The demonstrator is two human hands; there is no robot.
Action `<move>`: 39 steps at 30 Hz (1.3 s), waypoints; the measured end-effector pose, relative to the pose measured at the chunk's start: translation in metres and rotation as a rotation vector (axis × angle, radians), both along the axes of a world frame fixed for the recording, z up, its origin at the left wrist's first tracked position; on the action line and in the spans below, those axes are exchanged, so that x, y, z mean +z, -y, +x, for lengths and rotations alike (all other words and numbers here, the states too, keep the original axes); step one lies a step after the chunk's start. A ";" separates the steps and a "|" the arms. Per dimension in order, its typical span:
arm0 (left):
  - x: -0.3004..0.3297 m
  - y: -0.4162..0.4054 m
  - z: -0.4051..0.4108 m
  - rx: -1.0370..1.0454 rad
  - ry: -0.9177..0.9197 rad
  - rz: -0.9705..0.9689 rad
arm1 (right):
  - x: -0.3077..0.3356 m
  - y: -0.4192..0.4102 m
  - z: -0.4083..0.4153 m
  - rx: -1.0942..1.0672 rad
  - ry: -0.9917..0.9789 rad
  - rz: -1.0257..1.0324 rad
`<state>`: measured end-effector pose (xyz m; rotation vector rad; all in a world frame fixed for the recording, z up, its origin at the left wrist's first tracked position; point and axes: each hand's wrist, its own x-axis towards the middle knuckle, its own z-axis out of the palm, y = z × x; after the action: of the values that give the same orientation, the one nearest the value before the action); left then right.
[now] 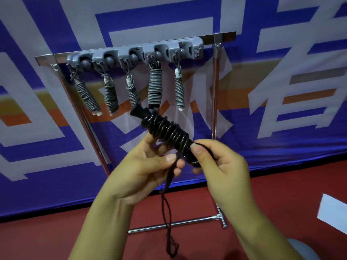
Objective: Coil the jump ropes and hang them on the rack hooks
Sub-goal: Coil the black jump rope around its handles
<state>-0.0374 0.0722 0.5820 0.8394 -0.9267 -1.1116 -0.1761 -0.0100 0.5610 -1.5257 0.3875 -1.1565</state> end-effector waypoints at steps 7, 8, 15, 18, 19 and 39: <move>0.001 0.001 0.003 0.069 0.193 0.184 | -0.007 0.004 0.003 -0.118 -0.057 -0.112; 0.001 0.000 0.005 0.072 0.224 0.195 | -0.007 0.004 0.003 -0.133 -0.066 -0.126; 0.002 -0.002 0.014 0.025 0.338 0.284 | -0.007 0.006 0.001 -0.158 -0.115 -0.141; 0.002 -0.002 0.012 -0.012 0.437 0.354 | -0.005 0.006 -0.001 -0.151 -0.154 -0.062; 0.004 -0.002 0.011 -0.024 0.478 0.356 | -0.005 0.006 -0.002 -0.146 -0.155 -0.036; -0.004 0.003 -0.008 0.342 0.374 -0.159 | 0.025 0.013 -0.007 0.609 0.024 0.825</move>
<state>-0.0457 0.0694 0.5782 1.0480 -1.1129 -0.5863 -0.1835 -0.0227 0.5859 -0.8004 0.2953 -0.4301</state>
